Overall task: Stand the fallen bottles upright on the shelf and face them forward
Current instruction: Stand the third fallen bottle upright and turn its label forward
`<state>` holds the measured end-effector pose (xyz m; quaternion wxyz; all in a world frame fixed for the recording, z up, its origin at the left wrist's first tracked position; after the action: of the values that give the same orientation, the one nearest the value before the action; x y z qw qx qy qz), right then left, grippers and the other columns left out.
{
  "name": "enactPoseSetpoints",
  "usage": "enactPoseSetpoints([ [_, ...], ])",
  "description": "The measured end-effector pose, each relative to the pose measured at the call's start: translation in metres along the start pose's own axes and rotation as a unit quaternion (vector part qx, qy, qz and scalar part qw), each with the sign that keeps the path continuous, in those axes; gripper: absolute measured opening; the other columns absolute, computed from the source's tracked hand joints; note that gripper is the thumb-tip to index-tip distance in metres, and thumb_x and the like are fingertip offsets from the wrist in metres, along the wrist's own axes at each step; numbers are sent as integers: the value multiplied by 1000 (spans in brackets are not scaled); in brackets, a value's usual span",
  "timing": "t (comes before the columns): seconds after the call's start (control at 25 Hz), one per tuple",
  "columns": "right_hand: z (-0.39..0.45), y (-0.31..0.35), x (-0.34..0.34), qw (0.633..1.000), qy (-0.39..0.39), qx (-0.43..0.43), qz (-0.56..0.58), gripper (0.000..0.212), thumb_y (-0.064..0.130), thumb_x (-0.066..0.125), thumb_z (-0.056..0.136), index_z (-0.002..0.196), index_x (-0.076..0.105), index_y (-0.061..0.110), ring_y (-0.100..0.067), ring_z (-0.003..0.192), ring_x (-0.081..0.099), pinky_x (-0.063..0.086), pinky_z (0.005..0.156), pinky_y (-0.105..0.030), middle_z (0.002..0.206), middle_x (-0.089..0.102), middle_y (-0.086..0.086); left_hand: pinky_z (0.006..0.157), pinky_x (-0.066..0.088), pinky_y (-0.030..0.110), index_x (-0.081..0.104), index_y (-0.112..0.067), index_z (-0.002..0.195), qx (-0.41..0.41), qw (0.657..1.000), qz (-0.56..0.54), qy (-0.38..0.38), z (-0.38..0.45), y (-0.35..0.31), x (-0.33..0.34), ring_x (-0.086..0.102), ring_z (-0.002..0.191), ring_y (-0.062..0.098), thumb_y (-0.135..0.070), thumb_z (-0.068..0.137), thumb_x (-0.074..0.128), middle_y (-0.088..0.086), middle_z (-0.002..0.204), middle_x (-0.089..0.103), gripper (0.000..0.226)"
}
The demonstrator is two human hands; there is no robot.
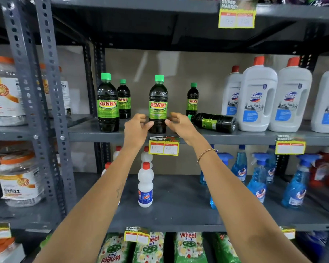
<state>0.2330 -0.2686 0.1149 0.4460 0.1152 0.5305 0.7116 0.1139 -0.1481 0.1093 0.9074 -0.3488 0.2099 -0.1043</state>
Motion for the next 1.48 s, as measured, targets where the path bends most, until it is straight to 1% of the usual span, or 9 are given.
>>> enactPoseSetpoints([
  [0.08, -1, -5, -16, 997, -53, 1, -49, 40, 14, 56, 94, 133, 52, 8, -15, 111, 56, 47, 103, -37, 127, 61, -8, 77, 51, 37, 62, -6, 99, 100, 991, 14, -82, -18, -18, 2, 60, 81, 18, -21, 94, 54, 7, 91, 66, 17],
  [0.2, -6, -6, -46, 986, -118, -2, -115, 31, 11, 57, 90, 120, 64, 8, -16, 102, 61, 50, 96, -32, 117, 68, -13, 72, 42, 34, 58, -8, 89, 204, 978, 30, -37, -47, -47, 39, 51, 81, 22, -19, 98, 44, 6, 87, 60, 20],
  [0.48, -7, 10, -128, 921, -219, -15, -323, 29, 5, 55, 89, 116, 66, 4, -25, 113, 62, 46, 98, -29, 120, 67, -13, 108, 38, 41, 52, -1, 129, 258, 940, 223, 21, -69, -60, 131, 49, 126, 30, -28, 98, 29, 15, 134, 55, 48],
  [0.72, 18, 2, -144, 835, -1, 130, -535, 59, 40, 67, 83, 124, 52, 1, -32, 116, 55, 45, 92, -38, 124, 59, -15, 112, 30, 44, 49, -1, 130, 251, 916, 313, 16, -63, -37, 156, 47, 126, 33, -35, 99, 31, 16, 131, 55, 49],
  [0.88, 34, -19, -150, 836, 43, 167, -520, 63, 49, 73, 74, 118, 54, 9, -28, 115, 56, 45, 94, -36, 122, 59, -8, 107, 32, 43, 53, -3, 120, 264, 902, 338, -39, -62, -36, 161, 53, 110, 32, -35, 99, 34, 15, 117, 59, 43],
  [1.08, 43, -30, -165, 899, -66, 113, -417, 65, 55, 81, 55, 96, 59, 10, -24, 93, 62, 45, 67, -29, 95, 63, -3, 106, 29, 41, 53, -2, 121, 260, 894, 350, -101, -58, -34, 167, 55, 109, 33, -33, 97, 38, 15, 117, 60, 43],
  [1.2, 47, -39, -159, 962, -119, 37, -243, 75, 59, 78, 57, 113, 58, 14, -21, 99, 63, 53, 83, -34, 106, 67, -1, 106, 29, 42, 54, -3, 119, 273, 891, 341, -121, -58, -32, 168, 55, 108, 33, -33, 96, 36, 15, 114, 60, 42],
  [1.32, 48, -50, -138, 998, -58, 29, -2, 82, 40, 75, 77, 136, 27, 10, -17, 117, 53, 42, 99, -30, 131, 52, -7, 105, 30, 42, 54, -3, 116, 271, 887, 349, -136, -57, -32, 166, 56, 105, 34, -33, 96, 35, 16, 112, 61, 41],
  [1.48, 56, -59, -121, 998, -36, 46, 26, 76, 24, 66, 89, 142, 14, 5, -23, 129, 44, 37, 99, -29, 140, 44, -12, 104, 31, 43, 53, -3, 115, 278, 883, 353, -140, -59, -33, 165, 57, 104, 34, -35, 97, 32, 16, 111, 61, 42],
])
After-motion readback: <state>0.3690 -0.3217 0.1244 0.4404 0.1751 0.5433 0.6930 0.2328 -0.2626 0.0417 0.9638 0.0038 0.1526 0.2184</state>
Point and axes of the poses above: each hand's wrist, its own z-axis towards the middle knuckle, its own x-axis out of the palm, y = z × x, the point moved 6 cm from there along z, towards the middle knuckle
